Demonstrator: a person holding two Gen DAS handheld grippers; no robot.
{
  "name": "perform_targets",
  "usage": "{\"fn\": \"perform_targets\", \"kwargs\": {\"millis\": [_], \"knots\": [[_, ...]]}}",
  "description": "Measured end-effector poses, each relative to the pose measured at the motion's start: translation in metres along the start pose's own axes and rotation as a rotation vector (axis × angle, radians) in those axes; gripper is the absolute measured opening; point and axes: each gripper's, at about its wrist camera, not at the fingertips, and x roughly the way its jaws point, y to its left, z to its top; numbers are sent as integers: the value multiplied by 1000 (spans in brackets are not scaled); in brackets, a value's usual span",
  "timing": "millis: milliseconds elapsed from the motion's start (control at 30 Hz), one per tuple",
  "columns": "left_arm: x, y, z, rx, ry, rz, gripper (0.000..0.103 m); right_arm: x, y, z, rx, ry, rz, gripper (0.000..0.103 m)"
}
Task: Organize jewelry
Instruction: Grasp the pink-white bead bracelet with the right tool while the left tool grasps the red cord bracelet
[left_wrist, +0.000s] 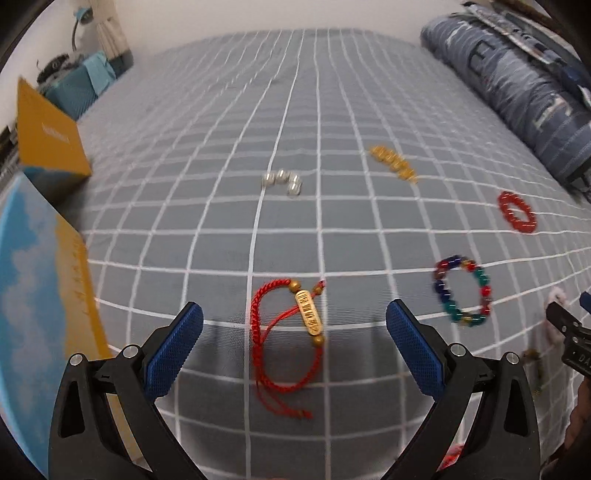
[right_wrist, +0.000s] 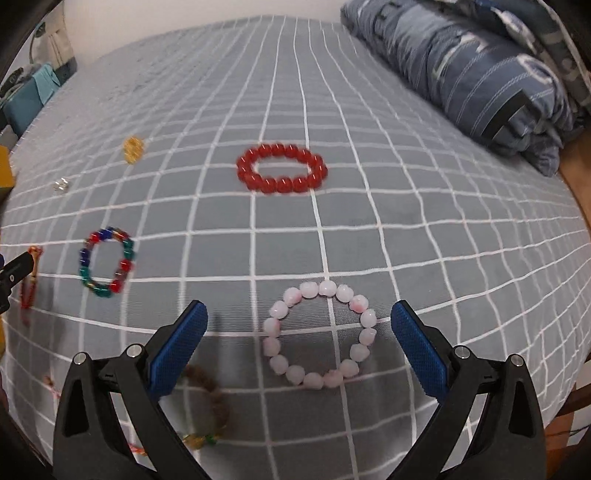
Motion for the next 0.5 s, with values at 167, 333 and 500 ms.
{"fn": "perform_targets", "kwargs": {"millis": [167,333,500], "knots": [[20,3,-6,-10,39,-6,97,17,-9,0,33,38,16,95],[28,0,-9,-8,64,-16,92,29,-11,-1,33,73,27,94],[27,0,-11,-3,68,-29,78,30,-11,-1,42,87,52,85]]}}
